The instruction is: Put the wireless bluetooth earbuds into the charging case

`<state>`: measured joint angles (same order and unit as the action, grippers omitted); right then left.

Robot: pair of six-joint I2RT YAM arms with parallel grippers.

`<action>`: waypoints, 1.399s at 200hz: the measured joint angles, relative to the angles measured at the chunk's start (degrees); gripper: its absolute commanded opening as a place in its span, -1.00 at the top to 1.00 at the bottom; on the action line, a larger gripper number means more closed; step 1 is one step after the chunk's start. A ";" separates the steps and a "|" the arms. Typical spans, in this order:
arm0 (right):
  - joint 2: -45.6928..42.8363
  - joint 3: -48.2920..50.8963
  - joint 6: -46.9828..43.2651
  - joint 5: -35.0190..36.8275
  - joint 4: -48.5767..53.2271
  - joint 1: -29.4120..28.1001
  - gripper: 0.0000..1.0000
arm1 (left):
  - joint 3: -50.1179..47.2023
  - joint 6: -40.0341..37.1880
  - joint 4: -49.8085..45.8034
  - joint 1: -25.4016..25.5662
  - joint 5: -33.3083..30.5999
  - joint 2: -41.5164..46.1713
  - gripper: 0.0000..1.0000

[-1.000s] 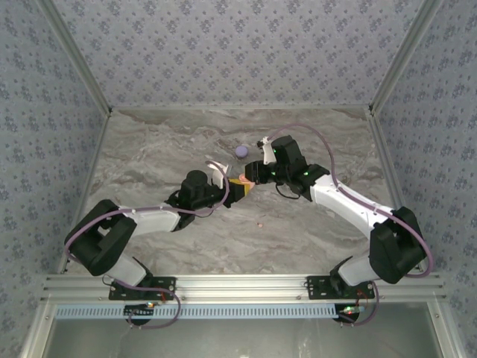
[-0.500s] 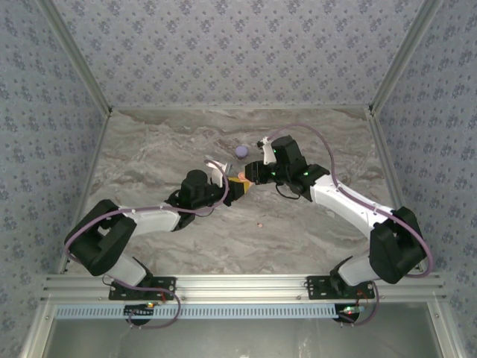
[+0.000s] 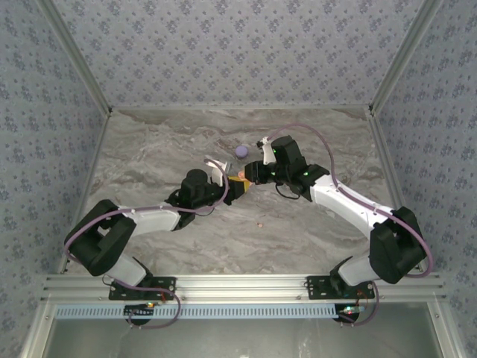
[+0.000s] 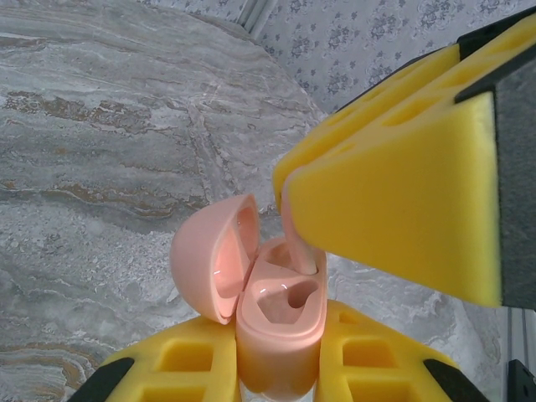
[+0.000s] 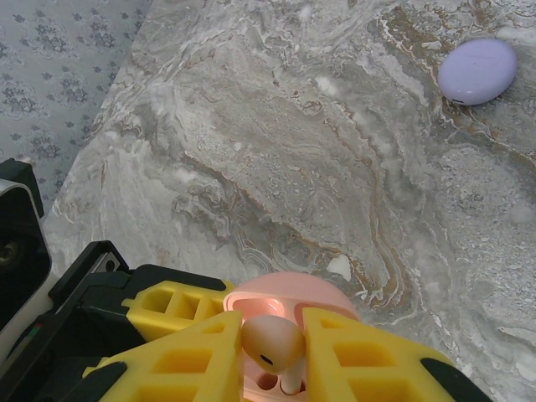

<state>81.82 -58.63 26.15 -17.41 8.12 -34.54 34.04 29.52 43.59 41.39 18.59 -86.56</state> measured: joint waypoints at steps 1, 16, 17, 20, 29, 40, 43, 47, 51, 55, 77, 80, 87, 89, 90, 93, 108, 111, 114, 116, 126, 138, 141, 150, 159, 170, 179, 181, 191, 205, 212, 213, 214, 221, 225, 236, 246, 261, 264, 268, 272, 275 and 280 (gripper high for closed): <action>0.00 0.00 0.00 0.00 0.00 0.00 0.50 | 0.00 0.00 0.00 0.00 -0.02 0.00 0.74; 0.00 0.00 0.00 0.00 0.02 0.00 0.50 | 0.00 0.13 0.00 0.00 -0.04 0.02 0.74; 0.00 0.00 -0.02 0.00 0.00 0.00 0.50 | 0.00 0.13 0.00 0.00 -0.04 0.02 0.74; 0.00 0.00 -0.02 -0.02 0.02 0.00 0.50 | 0.00 0.13 0.00 0.00 -0.07 0.02 0.74; 0.00 0.00 -0.02 -0.04 0.02 0.00 0.50 | 0.00 0.15 0.00 0.00 -0.20 0.02 0.74; 0.00 0.00 -0.02 -0.22 0.02 0.00 0.50 | 0.00 0.15 0.00 0.00 -0.22 0.02 0.74; 0.00 0.00 -0.02 -0.22 0.02 0.00 0.50 | 0.00 0.15 0.00 0.00 -0.20 0.02 0.74; 0.00 0.00 -0.02 -0.24 0.04 0.00 0.50 | 0.00 0.15 0.00 0.00 -0.20 0.04 0.74; 0.00 0.00 -0.02 -0.26 0.04 0.00 0.50 | 0.00 0.15 0.00 0.00 -0.22 0.07 0.74; 0.00 0.00 -0.02 -0.31 0.04 0.00 0.50 | 0.00 0.15 0.00 0.00 -0.22 0.11 0.74; 0.00 0.00 -0.02 -0.72 0.17 0.00 0.50 | 0.00 0.15 0.04 0.00 -0.24 0.55 0.75; 0.00 0.00 -0.02 -0.83 0.20 0.00 0.49 | 0.00 0.15 0.04 0.00 -0.26 0.61 0.75; 0.00 0.00 -0.02 -0.92 0.17 0.00 0.49 | 0.00 0.13 0.02 0.00 -0.31 0.76 0.75; 0.00 0.00 -0.02 -0.92 0.17 0.00 0.49 | 0.00 0.15 0.00 0.00 -0.35 0.76 0.75; 0.00 0.00 -0.02 -0.94 0.17 0.00 0.49 | 0.00 0.15 0.02 0.00 -0.37 0.76 0.75; 0.00 0.00 -0.02 -0.96 0.15 0.00 0.49 | 0.00 0.15 0.02 0.00 -0.42 0.76 0.75; 0.00 0.00 -0.02 -1.07 0.20 0.00 0.48 | 0.00 0.13 -0.04 0.00 -0.44 0.76 0.75; 0.00 0.00 -0.02 -1.07 0.20 0.00 0.46 | 0.00 0.13 -0.04 0.00 -0.44 0.79 0.75; 0.00 0.00 -0.02 -1.07 0.20 0.00 0.46 | 0.00 0.13 -0.04 0.00 -0.44 0.79 0.75; 0.00 0.00 -0.02 -1.07 0.17 0.00 0.45 | 0.00 0.13 -0.04 0.00 -0.44 0.81 0.74; 0.00 0.00 -0.04 -1.16 0.17 0.00 0.42 | 0.00 0.13 -0.09 0.00 -0.46 0.94 0.75; 0.00 0.00 -0.04 -1.51 0.20 0.00 0.40 | 0.00 0.11 -0.04 0.00 -0.48 0.96 0.74; 0.00 0.00 -0.02 -1.53 0.26 -0.02 0.39 | 0.00 0.11 -0.04 0.00 -0.48 0.98 0.75; 0.00 0.00 -0.07 -1.57 0.44 -0.13 0.38 | 0.00 0.09 -0.04 0.00 -0.57 1.05 0.75; 0.00 0.00 -0.11 -1.55 0.46 -0.26 0.38 | 0.00 0.09 -0.04 0.00 -0.63 1.07 0.75; 0.00 0.00 -0.22 -1.60 0.46 -0.28 0.36 | 0.00 0.07 -0.07 0.00 -0.61 1.07 0.75; 0.00 -0.02 -0.22 -1.60 0.48 -0.33 0.33 | 0.00 0.00 -0.07 0.00 -0.61 1.07 0.75; 0.00 0.00 -0.22 -1.60 0.48 -0.33 0.32 | 0.00 -0.04 -0.07 0.00 -0.61 1.07 0.75; 0.00 -0.02 -0.33 -1.64 0.46 -0.39 0.29 | 0.00 -0.09 -0.09 0.00 -0.63 1.07 0.75; 0.00 -0.02 -0.50 -1.68 0.52 -0.50 0.26 | 0.00 -0.33 -0.22 0.00 -0.61 1.07 0.75; 0.00 -0.04 -0.63 -1.66 0.63 -0.55 0.23 | 0.00 -0.50 -0.31 0.07 -0.61 1.07 0.75; 0.00 -0.04 -0.63 -1.66 0.66 -0.55 0.22 | 0.00 -0.52 -0.33 0.07 -0.61 1.07 0.76; 0.00 -0.04 -0.61 -1.66 0.70 -0.55 0.22 | 0.00 -0.57 -0.37 0.09 -0.61 1.07 0.76; 0.00 -0.13 -0.68 -1.60 0.94 -0.61 0.18 | 0.00 -0.92 -0.52 0.20 -0.63 1.09 0.76; 0.00 -0.13 -0.87 -1.55 1.16 -0.66 0.16 | 0.00 -0.98 -0.61 0.26 -0.63 1.09 0.76; 0.00 -0.28 -1.18 -1.46 1.90 -0.76 0.08 | 0.00 -1.55 -1.14 0.42 -0.61 1.31 0.76; 0.00 -0.63 -1.55 -1.25 2.80 -0.87 0.04 | 0.00 -2.08 -1.79 0.42 -0.61 1.73 0.76; -0.35 -1.42 -2.03 -0.35 4.42 -1.18 -0.02 | 0.00 -3.15 -2.10 0.63 -0.63 2.25 0.76; -0.44 -1.57 -2.29 -0.13 4.72 -1.22 -0.03 | 0.00 -3.41 -2.23 0.63 -0.63 2.40 0.76; -0.66 -1.79 -2.47 0.15 5.31 -1.27 -0.04 | 0.00 -3.69 -2.27 0.63 -0.63 2.58 0.76; -0.87 -1.99 -2.80 0.46 5.90 -1.36 -0.04 | 0.00 -4.07 -2.38 0.63 -0.63 2.82 0.76; -1.11 -2.16 -2.93 0.70 6.34 -1.40 -0.04 | 0.00 -4.37 -2.47 0.63 -0.63 2.95 0.76; -1.42 -2.40 -3.21 0.96 6.99 -1.42 -0.05 | 0.00 -4.81 -2.64 0.63 -0.66 3.30 0.76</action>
<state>80.40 -61.04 22.94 -16.45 15.11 -35.97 34.04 24.71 40.95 42.02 17.93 -83.26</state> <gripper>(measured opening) 0.516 0.192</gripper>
